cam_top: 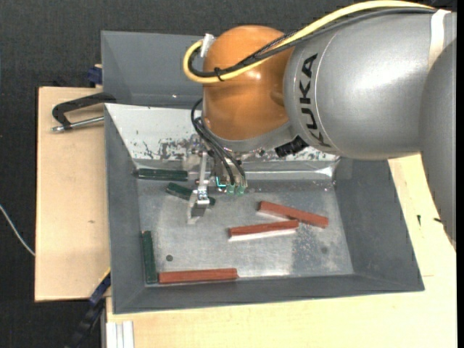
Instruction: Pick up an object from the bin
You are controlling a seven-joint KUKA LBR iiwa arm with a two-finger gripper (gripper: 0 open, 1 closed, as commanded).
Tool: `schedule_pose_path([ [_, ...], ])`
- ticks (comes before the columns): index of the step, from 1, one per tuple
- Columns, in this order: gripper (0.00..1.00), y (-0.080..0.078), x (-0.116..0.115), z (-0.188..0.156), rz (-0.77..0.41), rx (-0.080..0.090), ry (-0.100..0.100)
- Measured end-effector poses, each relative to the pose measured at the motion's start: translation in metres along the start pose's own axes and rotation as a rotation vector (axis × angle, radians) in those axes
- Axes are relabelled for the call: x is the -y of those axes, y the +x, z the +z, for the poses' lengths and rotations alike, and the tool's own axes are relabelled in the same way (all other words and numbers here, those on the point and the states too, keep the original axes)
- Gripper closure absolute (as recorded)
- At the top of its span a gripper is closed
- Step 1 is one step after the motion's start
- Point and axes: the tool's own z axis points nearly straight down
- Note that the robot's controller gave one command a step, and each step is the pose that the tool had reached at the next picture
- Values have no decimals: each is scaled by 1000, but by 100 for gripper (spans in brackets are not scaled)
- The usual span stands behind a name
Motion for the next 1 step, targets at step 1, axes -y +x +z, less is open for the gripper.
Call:
schedule_pose_path([
  [1, 0, -16, 38, 46, 64, 5, -2],
])
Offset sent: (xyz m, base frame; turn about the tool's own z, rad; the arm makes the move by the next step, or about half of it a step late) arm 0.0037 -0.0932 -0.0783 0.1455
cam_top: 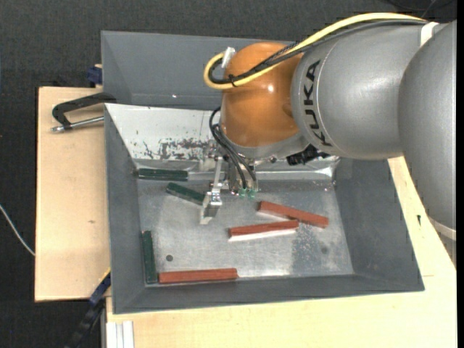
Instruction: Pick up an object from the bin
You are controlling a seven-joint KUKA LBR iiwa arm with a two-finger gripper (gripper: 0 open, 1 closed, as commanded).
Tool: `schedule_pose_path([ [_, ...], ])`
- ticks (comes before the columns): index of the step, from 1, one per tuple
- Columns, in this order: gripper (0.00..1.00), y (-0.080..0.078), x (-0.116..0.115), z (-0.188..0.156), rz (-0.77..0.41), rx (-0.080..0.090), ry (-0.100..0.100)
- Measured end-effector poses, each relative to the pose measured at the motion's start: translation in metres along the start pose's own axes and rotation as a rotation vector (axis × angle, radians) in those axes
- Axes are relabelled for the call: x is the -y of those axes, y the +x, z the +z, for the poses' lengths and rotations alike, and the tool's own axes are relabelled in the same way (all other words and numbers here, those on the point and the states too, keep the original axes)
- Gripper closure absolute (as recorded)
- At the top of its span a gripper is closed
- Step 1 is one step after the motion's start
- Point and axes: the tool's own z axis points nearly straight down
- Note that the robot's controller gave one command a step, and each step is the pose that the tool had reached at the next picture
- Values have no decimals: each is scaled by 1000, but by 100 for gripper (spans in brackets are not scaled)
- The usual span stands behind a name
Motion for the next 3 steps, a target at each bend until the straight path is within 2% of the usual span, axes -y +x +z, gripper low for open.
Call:
schedule_pose_path([
  [1, 0, 8, 53, 29, 79, -7, 4],
  [2, 0, -9, 44, 66, -12, -1, 3],
  [3, 100, 30, 124, 96, -304, -10, 0],
])
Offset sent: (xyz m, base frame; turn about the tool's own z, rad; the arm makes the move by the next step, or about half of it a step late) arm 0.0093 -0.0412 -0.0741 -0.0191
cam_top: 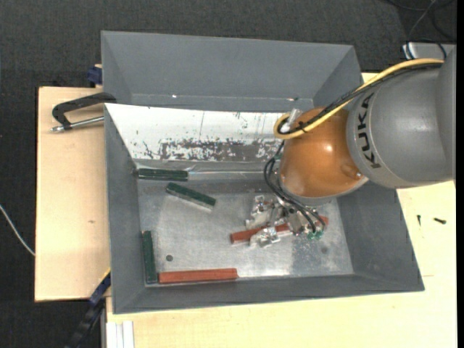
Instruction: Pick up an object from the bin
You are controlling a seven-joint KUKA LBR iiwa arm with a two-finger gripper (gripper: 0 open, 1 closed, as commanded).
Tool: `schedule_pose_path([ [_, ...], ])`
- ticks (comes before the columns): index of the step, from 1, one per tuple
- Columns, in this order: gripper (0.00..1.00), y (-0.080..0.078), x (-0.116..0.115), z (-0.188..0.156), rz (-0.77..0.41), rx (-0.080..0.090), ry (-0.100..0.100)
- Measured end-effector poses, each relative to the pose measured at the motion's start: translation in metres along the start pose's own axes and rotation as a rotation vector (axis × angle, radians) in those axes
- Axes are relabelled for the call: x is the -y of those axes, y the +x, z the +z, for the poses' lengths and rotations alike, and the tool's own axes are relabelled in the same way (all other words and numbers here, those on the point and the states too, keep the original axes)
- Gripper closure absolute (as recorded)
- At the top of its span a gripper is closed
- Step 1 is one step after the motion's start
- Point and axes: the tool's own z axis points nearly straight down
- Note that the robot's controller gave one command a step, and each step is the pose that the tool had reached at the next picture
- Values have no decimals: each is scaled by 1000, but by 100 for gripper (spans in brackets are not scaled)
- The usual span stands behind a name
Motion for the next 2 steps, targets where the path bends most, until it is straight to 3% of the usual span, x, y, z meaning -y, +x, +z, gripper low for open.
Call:
schedule_pose_path([
  [1, 100, 0, 0, 0, 0, 0, 0],
  [2, 100, 4, 12, -173, 32, 19, 6],
])
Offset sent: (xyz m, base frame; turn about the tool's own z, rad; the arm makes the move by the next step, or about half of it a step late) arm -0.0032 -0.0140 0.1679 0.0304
